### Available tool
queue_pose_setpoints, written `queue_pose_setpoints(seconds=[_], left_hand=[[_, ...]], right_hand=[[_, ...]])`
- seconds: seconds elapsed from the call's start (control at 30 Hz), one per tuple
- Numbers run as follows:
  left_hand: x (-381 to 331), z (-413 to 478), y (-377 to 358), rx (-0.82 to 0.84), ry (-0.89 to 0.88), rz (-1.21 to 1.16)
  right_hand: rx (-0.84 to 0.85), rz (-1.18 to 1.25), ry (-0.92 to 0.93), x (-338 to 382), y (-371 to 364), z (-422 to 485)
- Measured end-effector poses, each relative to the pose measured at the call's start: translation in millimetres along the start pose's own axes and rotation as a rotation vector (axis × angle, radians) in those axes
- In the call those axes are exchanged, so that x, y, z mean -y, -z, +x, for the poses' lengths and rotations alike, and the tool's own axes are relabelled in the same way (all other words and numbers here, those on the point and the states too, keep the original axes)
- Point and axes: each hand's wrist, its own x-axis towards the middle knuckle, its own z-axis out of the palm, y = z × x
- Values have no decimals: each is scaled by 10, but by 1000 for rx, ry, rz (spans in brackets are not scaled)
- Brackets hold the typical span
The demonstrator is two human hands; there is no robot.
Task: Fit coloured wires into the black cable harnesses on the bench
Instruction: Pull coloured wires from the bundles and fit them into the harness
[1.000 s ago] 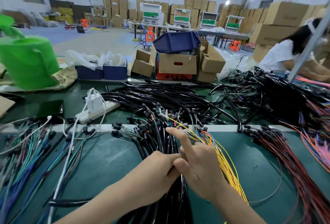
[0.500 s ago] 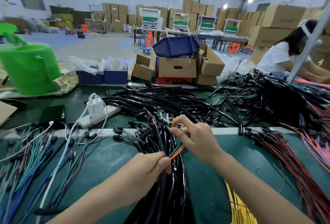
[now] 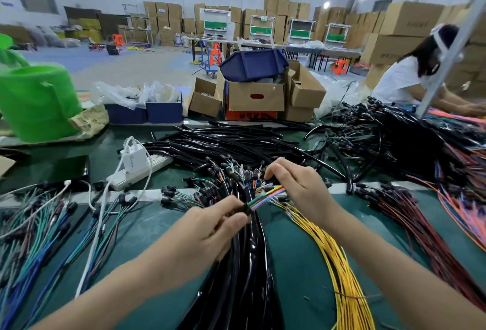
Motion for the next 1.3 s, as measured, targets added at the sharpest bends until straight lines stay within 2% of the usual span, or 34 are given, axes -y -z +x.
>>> queue_pose_setpoints(seconds=[0.07, 0.17, 0.23, 0.3, 0.4, 0.5, 0.67, 0.73, 0.83, 0.9, 0.97, 1.07, 1.2, 1.3], left_hand=[[107, -62, -1, 91, 101, -32], [212, -114, -11, 74, 243, -110], [250, -111, -25, 31, 220, -52], [242, -79, -32, 5, 174, -13], [161, -23, -26, 45, 152, 53], [78, 5, -60, 151, 133, 159], [-49, 58, -121, 220, 83, 120], [-18, 67, -69, 197, 87, 172], [47, 22, -1, 192, 115, 213], [64, -14, 2, 211, 152, 223], [85, -28, -3, 245, 179, 250], [78, -14, -18, 306, 201, 273], [-55, 62, -99, 376, 182, 307], [-155, 139, -167, 403, 150, 410]], right_hand=[[-44, -117, 69, -30, 91, 6], [-21, -408, 154, 38, 198, 20], [47, -630, 206, 148, 206, -15], [109, -704, 259, 238, 177, -78], [241, -716, 329, 384, 99, -183], [332, -612, 389, 544, -14, -320], [218, -496, 494, 644, -132, -462], [168, -542, 460, 518, -79, -396], [287, -592, 184, 209, 121, -307], [327, -663, 113, 70, 172, -318], [343, -767, 160, 34, 149, -345], [464, -901, 246, 77, 110, -381], [487, -872, 322, 281, -9, -459], [476, -806, 288, 396, -99, -504]])
